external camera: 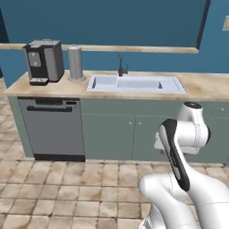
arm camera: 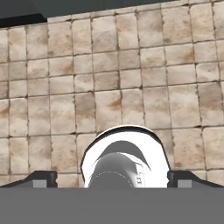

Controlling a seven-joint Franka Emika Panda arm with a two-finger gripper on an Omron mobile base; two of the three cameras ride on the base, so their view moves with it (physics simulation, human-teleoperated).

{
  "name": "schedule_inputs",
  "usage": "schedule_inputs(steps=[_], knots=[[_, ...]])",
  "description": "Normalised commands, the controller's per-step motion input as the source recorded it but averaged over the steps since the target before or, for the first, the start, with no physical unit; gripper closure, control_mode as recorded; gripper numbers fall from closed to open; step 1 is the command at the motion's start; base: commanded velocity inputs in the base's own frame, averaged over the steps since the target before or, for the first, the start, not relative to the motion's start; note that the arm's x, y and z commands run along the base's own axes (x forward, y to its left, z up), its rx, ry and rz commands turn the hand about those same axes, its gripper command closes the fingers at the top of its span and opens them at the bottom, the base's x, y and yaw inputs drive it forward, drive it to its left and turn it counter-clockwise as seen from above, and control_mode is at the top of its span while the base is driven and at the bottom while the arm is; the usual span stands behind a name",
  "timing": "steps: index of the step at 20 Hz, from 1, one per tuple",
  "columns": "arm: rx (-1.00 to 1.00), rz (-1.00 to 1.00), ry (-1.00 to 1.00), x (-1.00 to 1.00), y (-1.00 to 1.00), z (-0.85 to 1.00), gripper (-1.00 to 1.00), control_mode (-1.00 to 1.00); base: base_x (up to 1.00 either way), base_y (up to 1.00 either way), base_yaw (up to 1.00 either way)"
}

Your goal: Four empty soda cans are scattered around the kitchen. Gather all the cans and cluster them next to the stove for recycling.

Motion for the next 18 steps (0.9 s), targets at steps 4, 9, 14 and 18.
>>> schedule_inputs(steps=[4, 9, 14, 18], knots=[[0.00, 0.00, 0.00, 0.00, 0.00, 0.00, -1.00, 1.00, 0.57, 0.52, 0.00], [0.00, 0.00, 0.00, 0.00, 0.00, 0.00, -1.00, 1.00, 0.57, 0.52, 0.00], [0.00, 0.00, 0.00, 0.00, 0.00, 0.00, -1.00, 1.00, 0.54, 0.54, 0.00], [0.00, 0.00, 0.00, 0.00, 0.00, 0.00, -1.00, 1.00, 0.52, 0.57, 0.00]])
